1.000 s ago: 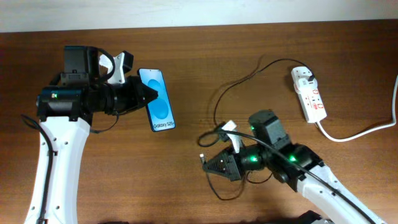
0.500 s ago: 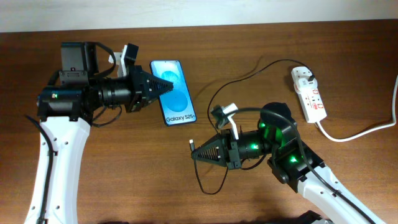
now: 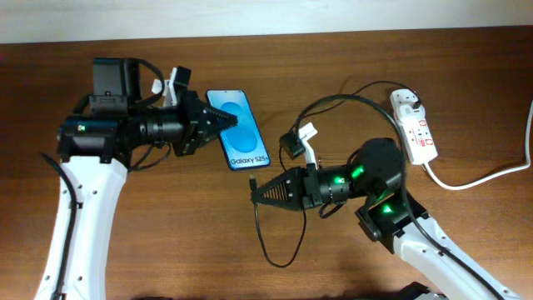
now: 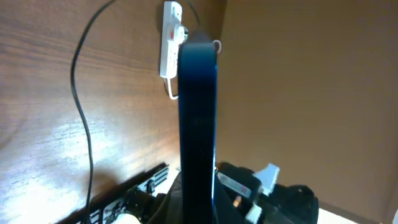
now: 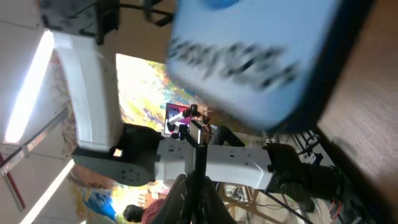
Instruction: Plug charger to phone and switch on socket
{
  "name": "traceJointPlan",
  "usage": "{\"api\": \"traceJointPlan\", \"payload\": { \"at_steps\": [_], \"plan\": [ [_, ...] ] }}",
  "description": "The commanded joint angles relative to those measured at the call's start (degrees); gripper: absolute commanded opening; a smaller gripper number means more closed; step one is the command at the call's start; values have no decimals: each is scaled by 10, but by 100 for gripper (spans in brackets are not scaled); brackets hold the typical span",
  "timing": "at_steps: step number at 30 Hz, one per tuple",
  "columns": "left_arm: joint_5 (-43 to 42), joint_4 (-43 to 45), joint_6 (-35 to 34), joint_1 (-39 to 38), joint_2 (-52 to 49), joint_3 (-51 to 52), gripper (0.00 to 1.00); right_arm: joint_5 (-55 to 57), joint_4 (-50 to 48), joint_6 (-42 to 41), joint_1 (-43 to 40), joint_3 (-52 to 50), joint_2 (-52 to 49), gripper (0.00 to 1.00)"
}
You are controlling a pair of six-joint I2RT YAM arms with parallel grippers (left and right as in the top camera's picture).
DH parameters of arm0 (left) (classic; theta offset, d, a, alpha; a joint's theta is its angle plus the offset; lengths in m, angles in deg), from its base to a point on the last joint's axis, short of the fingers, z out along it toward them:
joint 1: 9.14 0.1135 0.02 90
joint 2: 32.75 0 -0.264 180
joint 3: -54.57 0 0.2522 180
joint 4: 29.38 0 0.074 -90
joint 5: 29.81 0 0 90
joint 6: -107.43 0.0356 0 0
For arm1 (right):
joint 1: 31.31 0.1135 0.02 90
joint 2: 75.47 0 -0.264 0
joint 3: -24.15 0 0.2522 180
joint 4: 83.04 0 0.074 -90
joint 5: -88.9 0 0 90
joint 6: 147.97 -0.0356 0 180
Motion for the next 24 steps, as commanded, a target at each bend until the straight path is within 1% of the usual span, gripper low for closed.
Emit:
{"api": "traceJointPlan", "payload": {
  "at_steps": [1, 4, 6, 17, 21, 24],
  "plan": [
    [-7, 2, 16, -6, 0, -5, 0, -18, -3, 8, 2, 9, -16, 4],
    [-4, 2, 31, -6, 0, -5, 0, -19, -28, 8, 2, 9, -18, 4],
    [1, 2, 59, -6, 0, -5, 0, -22, -28, 8, 2, 9, -18, 4],
    [-3, 1, 63, -6, 0, -5, 0, -17, -24, 8, 2, 9, -27, 4],
    [-3, 1, 64, -6, 0, -5, 0, -13, -24, 35, 2, 9, -27, 4],
    [-3, 1, 64, -6, 0, -5, 0, -10, -24, 36, 1, 9, -27, 4]
  ]
}}
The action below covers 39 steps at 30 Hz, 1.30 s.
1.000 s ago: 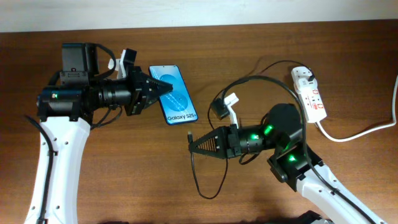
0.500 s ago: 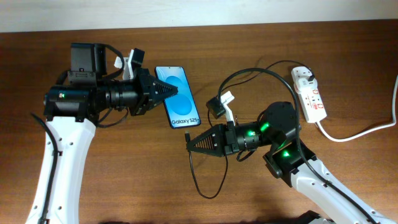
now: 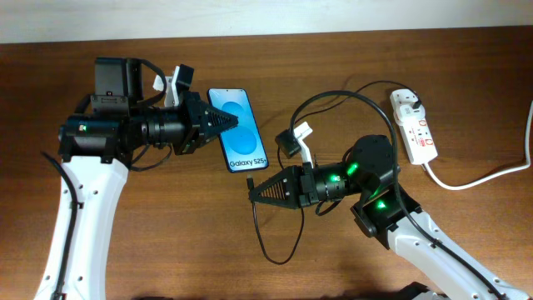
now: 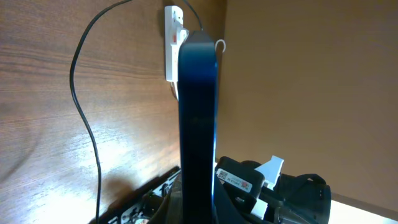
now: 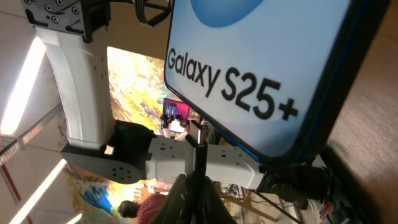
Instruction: Plug charger to phone and switch on socket
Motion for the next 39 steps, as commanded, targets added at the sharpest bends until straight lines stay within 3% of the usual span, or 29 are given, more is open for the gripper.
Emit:
{"api": "traceJointPlan", "payload": {
  "at_steps": [1, 7, 11, 13, 17, 21, 23, 25, 27, 30, 31, 34, 39],
  "plan": [
    [-14, 1, 16, -2, 0, -5, 0, 6, -2, 13, 1, 9, -2, 4],
    [-14, -16, 68, -2, 0, -5, 0, 11, 21, 100, 1, 9, -2, 4],
    [-1, -21, 144, -2, 0, -5, 0, 12, 183, 257, 2, 9, -2, 4],
    [56, -45, 145, -2, -2, -5, 0, 12, 221, 294, 2, 9, -2, 4],
    [56, -23, 151, -2, -33, 54, 0, 24, 285, 346, 2, 9, -2, 4],
    [44, 151, 119, -2, -70, 160, 0, 30, 299, 348, 2, 9, -2, 4],
    [37, 252, 58, -2, -103, 174, 0, 30, 299, 348, 2, 9, -2, 4],
    [-32, 384, -7, -3, -162, 174, 0, 38, 304, 348, 2, 9, -2, 4],
    [-116, 433, -64, -3, -206, 174, 0, 49, 330, 365, 2, 9, -2, 4],
    [-211, 423, -69, -3, -186, 174, 0, 88, 405, 373, 2, 9, -2, 4],
    [-212, 384, -66, -3, -156, 174, 0, 87, 410, 373, 2, 9, -2, 4],
    [-211, 374, -41, -3, -96, 174, 0, 101, 410, 366, -17, 9, -2, 4],
    [-204, 337, 17, -3, -86, 174, 0, 98, 364, 336, -36, 9, -2, 4]
  ]
}}
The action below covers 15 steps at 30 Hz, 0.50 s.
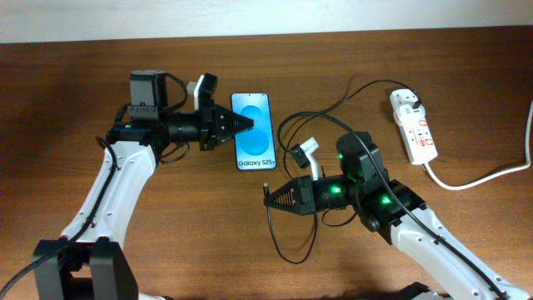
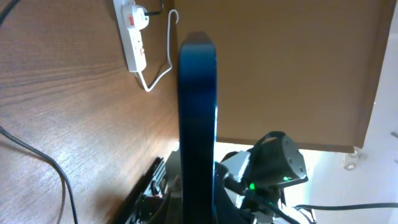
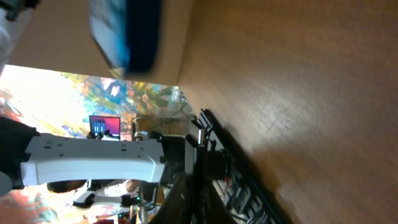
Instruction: Plug charger to phone and switch on socket
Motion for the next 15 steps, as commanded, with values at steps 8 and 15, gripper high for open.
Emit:
{"api": "traceJointPlan", "payload": {
  "at_steps": [8, 15],
  "plan": [
    [-6, -8, 39, -1, 11, -5, 0, 2, -50, 6, -4, 2, 2, 4],
    [-5, -9, 42, -1, 11, -5, 0, 3, -82, 8, -4, 2, 2, 4]
  ]
}}
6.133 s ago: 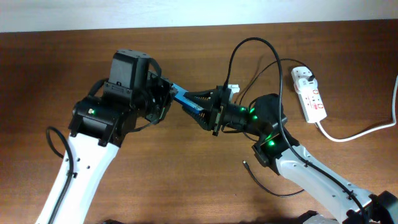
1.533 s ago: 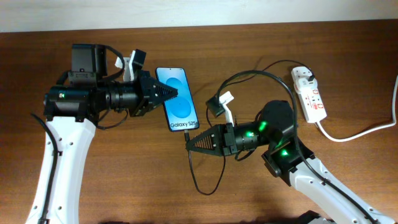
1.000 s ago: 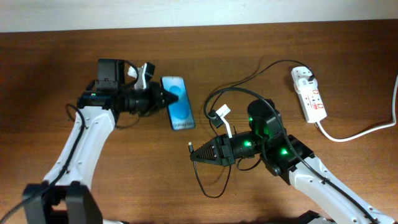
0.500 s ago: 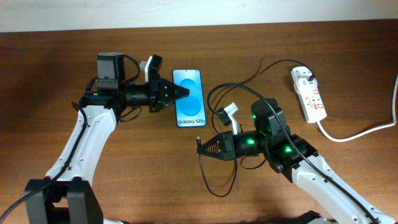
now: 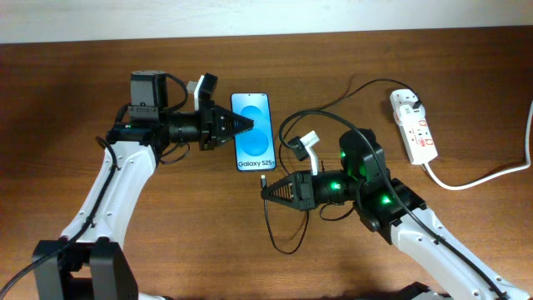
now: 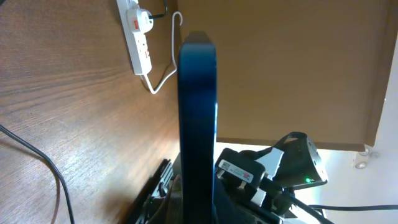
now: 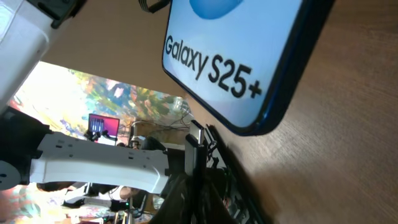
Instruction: Plug charger to phone and switch on socket
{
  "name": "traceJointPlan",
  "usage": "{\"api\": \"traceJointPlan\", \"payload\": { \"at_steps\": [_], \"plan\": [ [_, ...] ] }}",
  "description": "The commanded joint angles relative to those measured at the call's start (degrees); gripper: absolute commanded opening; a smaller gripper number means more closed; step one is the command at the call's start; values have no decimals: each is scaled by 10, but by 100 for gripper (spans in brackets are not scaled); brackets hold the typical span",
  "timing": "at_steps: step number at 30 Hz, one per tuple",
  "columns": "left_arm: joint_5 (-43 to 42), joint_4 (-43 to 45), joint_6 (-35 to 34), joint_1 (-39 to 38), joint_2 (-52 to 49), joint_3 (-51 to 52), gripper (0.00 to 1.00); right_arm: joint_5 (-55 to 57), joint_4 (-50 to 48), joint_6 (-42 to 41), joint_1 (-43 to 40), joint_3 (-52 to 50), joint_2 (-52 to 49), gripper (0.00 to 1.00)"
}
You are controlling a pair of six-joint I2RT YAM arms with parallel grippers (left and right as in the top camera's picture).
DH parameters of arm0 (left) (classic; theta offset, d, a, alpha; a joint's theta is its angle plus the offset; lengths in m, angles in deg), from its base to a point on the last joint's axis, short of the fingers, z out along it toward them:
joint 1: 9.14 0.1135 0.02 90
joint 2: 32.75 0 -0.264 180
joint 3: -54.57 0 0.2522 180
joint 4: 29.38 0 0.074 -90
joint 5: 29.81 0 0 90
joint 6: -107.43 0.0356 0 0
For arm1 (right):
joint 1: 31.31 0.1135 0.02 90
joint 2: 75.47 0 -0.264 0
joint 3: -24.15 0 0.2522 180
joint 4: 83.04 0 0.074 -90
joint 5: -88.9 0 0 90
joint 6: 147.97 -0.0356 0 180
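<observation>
A blue phone (image 5: 254, 132) with a "Galaxy S25+" screen lies lengthwise on the wooden table (image 5: 67, 100). My left gripper (image 5: 241, 127) is shut on its left edge. The left wrist view shows the phone (image 6: 198, 106) edge-on between the fingers. My right gripper (image 5: 268, 188) is shut on the black charger plug (image 5: 263, 178), whose tip points at the phone's bottom edge and sits just short of it. In the right wrist view the plug (image 7: 196, 146) stands below the phone's lower end (image 7: 242, 56). The white socket strip (image 5: 415, 125) lies at the far right.
The black charger cable (image 5: 333, 104) arcs from the strip over my right arm and loops on the table (image 5: 283, 242) below the plug. A white lead (image 5: 483, 177) runs off the strip to the right edge. The strip (image 6: 138, 36) also shows in the left wrist view.
My right gripper has moved a little up and left with the plug, so its tip now sits just under the phone's bottom edge. The left gripper and phone have not moved.
First my left gripper held the phone tilted at the left, with the plug in my right gripper near its lower end. Later the phone stood further right and straight, the plug below and to its right. Now the plug lines up close under the phone's bottom edge.
</observation>
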Motion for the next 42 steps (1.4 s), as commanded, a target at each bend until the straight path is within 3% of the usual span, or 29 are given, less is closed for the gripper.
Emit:
{"api": "traceJointPlan", "payload": {
  "at_steps": [1, 17, 26, 42],
  "plan": [
    [-13, 2, 11, -1, 11, -5, 0, 5, -5, 11, -4, 2, 2, 4],
    [4, 1, 11, -1, 11, -5, 0, 34, -26, -27, 20, 2, -27, 4],
    [4, 2, 20, -1, 11, -5, 0, -26, -50, -27, 20, 2, -42, 4],
    [4, -3, 26, -1, 11, -5, 0, -25, -69, -27, 18, 3, -42, 4]
  ]
}}
